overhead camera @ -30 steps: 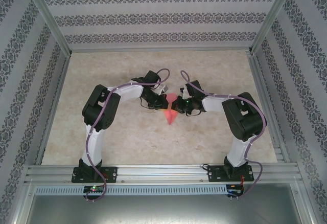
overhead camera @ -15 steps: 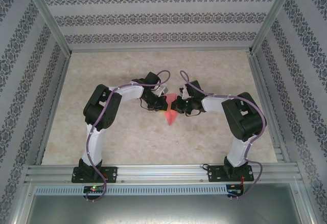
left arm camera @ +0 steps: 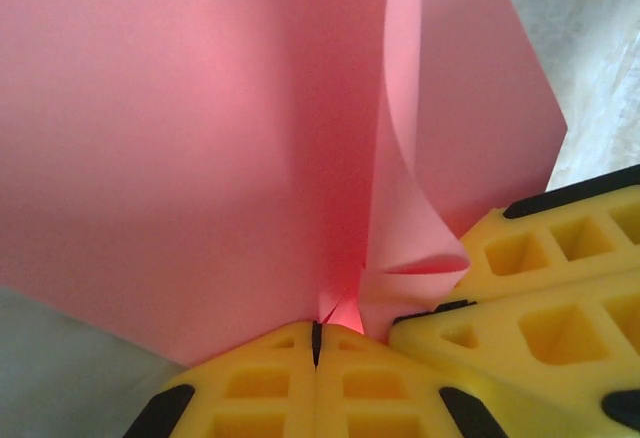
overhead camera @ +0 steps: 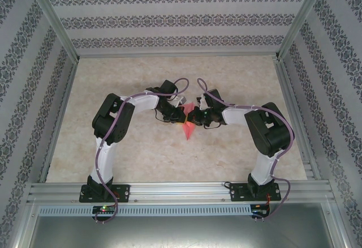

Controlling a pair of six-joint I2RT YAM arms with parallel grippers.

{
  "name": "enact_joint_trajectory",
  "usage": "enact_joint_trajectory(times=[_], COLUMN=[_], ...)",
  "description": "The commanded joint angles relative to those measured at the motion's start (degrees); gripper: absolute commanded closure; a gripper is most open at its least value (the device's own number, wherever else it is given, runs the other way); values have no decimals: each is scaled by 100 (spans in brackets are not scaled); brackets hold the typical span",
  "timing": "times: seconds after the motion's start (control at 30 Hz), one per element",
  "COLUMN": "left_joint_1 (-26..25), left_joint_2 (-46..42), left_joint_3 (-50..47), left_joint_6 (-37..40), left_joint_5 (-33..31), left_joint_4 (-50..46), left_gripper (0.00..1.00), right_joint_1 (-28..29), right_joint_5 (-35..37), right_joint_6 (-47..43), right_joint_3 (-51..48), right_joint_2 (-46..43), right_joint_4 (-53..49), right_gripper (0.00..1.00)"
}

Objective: Fold a paper plane with a square sheet of paper (pick it up from the middle)
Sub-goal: Fourth fold the wing at the center of the table.

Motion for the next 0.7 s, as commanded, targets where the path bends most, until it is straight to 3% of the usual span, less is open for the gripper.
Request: enact_joint_trajectory(times=[0.0,0.67], left_joint_1=[3,152], left_joint_2=[197,77], left_joint_3=[-204,-291], left_joint_6=[153,-300], left_joint_5=[-393,292], left_joint_4=[-139,413], left_gripper=[100,100], right_joint_1=[59,-55], right_joint_5=[-225,-464], right_joint_6=[33,415], right_joint_3=[-125,-546], right_joint_2=[-23,107], right_joint_4=[338,1043], right_gripper=[94,86])
